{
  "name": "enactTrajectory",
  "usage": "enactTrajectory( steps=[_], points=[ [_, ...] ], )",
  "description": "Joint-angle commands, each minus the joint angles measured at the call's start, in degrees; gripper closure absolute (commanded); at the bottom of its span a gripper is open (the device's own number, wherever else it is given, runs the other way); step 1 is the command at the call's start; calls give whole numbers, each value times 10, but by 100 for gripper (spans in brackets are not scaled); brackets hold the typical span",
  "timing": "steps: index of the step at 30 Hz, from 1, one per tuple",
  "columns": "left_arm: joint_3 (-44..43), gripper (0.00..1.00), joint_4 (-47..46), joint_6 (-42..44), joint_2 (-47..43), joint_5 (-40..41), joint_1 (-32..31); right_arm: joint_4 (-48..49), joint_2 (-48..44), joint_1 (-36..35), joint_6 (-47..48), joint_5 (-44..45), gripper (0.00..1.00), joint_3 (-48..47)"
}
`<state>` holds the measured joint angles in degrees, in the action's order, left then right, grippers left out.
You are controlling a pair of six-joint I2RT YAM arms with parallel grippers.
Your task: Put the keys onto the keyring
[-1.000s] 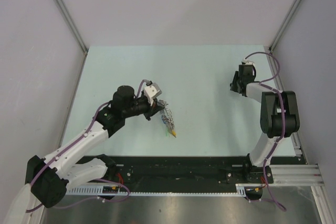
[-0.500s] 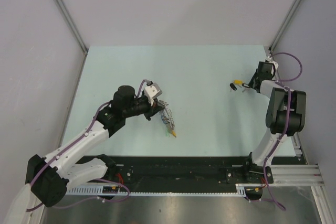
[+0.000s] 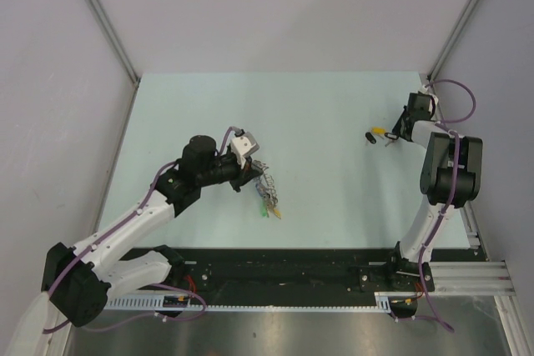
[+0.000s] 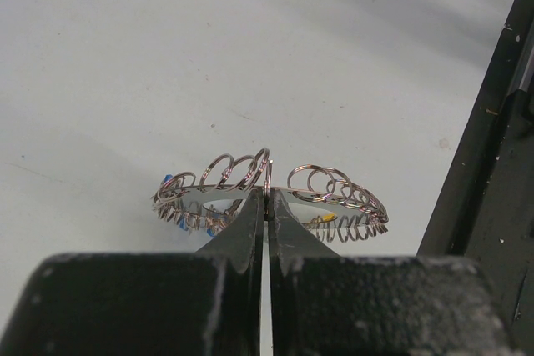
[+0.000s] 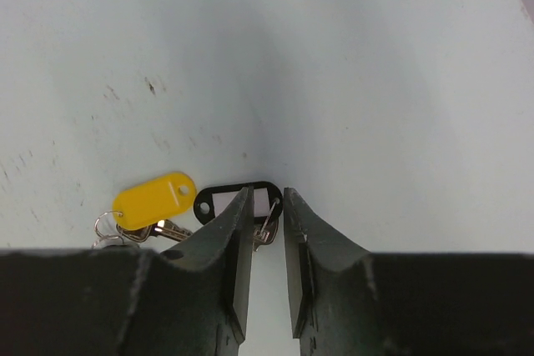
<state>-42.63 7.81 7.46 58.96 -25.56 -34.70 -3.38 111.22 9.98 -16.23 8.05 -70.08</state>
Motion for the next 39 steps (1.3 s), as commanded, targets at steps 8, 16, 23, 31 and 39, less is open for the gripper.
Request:
enactTrajectory(
  steps=[8,16,23,31,39],
  points=[
    [-15,100,-39,-8,-3,-19,1,-34,8,2,-11,-15,81,-25],
    [-14,100,-39,-9,-5,-22,1,-42,6,3,-5,-11,100,-25],
    [-15,100,-39,-8,-9,-23,0,-79,-54,-14,33,0,100,-25],
    [-18,100,-32,-2,-28,-12,1,-177,-164,-98,122,34,100,-14],
    [-11,100,-2,40,-74,38,1,-238,-299,-239,161,37,100,79]
  ],
)
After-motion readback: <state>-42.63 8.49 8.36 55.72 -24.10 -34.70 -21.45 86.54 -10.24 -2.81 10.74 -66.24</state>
